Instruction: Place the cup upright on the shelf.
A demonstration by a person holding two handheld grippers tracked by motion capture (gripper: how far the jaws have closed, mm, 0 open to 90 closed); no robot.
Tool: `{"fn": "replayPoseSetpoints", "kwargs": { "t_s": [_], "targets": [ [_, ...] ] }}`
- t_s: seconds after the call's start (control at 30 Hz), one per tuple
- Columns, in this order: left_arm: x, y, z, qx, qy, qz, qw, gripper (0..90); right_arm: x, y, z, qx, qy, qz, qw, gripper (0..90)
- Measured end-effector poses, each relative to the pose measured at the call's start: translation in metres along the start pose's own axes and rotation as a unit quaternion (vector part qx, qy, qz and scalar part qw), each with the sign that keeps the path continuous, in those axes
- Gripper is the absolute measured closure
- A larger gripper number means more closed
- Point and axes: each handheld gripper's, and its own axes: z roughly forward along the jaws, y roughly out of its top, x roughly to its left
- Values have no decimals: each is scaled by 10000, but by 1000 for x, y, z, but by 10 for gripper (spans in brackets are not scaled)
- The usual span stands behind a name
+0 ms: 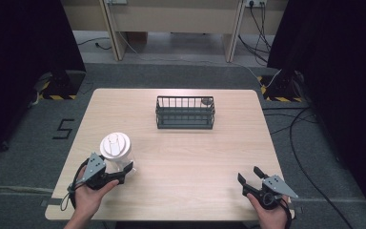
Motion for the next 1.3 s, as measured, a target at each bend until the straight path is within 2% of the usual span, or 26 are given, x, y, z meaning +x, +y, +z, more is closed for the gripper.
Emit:
{"fn": "replayPoseSetpoints", "kwargs": {
  "t_s": [1.3],
  "targets": [
    [4,31,27,-185,-40,145,9997,178,0,0,0,-1,6,3,10000,302]
  ]
}}
